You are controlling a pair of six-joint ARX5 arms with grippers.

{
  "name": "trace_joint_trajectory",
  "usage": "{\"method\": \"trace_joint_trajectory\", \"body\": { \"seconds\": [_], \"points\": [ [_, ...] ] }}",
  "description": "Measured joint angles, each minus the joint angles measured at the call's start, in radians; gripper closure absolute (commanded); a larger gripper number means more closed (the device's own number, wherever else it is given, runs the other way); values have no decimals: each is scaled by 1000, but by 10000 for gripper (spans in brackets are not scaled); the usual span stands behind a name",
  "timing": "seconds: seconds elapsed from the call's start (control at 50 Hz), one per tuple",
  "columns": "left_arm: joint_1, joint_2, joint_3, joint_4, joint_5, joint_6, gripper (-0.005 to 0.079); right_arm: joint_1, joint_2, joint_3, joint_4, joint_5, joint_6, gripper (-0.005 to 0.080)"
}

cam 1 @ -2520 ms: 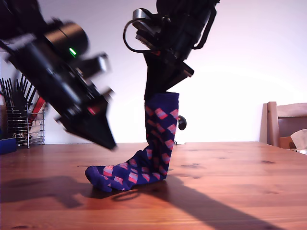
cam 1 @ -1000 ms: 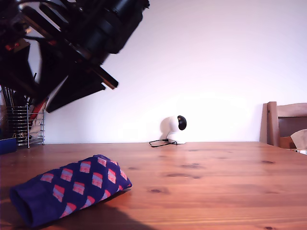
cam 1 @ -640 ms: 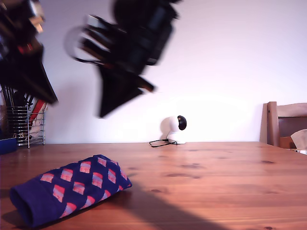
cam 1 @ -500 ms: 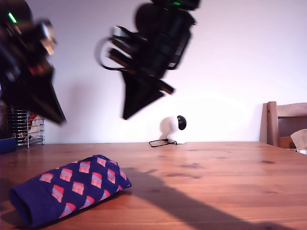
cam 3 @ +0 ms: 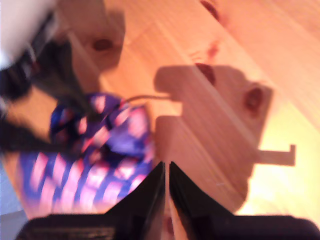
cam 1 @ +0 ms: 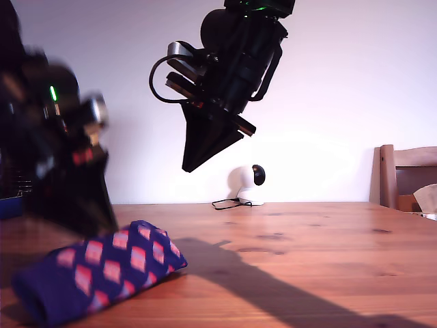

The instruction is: Fold the socks in front of you. After folding them, place them to the left side.

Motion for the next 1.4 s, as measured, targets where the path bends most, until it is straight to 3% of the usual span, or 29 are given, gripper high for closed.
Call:
{"method": "trace_joint_trajectory", "body": {
  "seconds": [0.46,1.06,1.4],
  "points": [
    [-25,-11,0,-58,69,-30,141,-4,0,0,7,-1,-20,763],
    [-46,-50,17,-93,81,-225,149,-6,0,0,8,-4,-47,763],
    [-105,-56,19,-84,82,-328,179,-40,0,0,14,-8,-52,763]
  ]
}}
